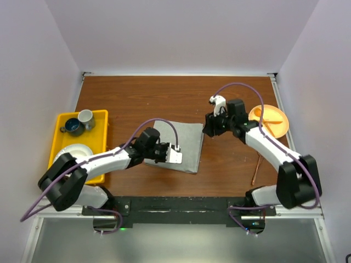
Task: Fold the napkin into a case and place the utensils inside
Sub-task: Smooth out the lower triangle-folded napkin at the center of the board.
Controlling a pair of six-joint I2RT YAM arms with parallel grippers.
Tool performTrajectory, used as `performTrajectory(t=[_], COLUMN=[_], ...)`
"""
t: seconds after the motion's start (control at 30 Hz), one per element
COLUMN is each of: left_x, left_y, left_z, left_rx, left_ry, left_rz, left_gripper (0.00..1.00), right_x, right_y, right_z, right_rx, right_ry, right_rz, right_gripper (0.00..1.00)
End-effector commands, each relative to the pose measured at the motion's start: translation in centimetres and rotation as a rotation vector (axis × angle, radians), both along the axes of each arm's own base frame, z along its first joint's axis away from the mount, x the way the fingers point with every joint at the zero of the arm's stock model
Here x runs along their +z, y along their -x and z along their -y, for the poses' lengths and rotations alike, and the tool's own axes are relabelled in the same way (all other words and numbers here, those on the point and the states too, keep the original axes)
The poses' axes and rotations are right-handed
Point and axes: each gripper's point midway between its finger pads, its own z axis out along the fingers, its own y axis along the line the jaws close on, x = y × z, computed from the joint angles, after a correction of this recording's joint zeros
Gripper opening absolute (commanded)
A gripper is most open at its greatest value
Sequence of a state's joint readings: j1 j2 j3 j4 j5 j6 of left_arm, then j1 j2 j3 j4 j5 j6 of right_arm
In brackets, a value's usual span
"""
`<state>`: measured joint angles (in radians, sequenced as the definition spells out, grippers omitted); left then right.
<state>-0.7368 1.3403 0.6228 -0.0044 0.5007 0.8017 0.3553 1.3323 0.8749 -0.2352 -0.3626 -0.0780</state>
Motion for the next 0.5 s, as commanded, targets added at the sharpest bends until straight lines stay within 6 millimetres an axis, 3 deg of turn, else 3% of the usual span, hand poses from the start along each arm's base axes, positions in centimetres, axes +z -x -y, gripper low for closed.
performTrajectory(t=[0.0, 0.07, 0.23, 0.47], left_x=[0.8, 0.2, -0.9, -0.9], left_y=[-1.7, -1.8, -2.0, -1.0], left_z=[2.1, 2.2, 2.3, 3.0], left_rx=[0.043, 0.05, 0.05, -0.006], left_ry=[0.037, 0.024, -0.006, 0.007], left_rz=[0.098, 0.089, 0.09, 0.055], left_gripper=[0.32, 0.32, 0.32, 0.33], right_x=[2.0, 0.7, -2.0, -5.0], right_y=[-4.1, -5.2, -6.7, -8.3], right_z=[-0.8, -1.1, -1.2, -0.9], right_rx=[-0.275, -0.309, -0.418, -0.479], right_ry=[-0.23, -0.242, -0.258, -0.226], right_rz=[-0.143, -0.198, -0.315, -0.375], right_gripper=[0.51, 0.53, 0.69, 0.67])
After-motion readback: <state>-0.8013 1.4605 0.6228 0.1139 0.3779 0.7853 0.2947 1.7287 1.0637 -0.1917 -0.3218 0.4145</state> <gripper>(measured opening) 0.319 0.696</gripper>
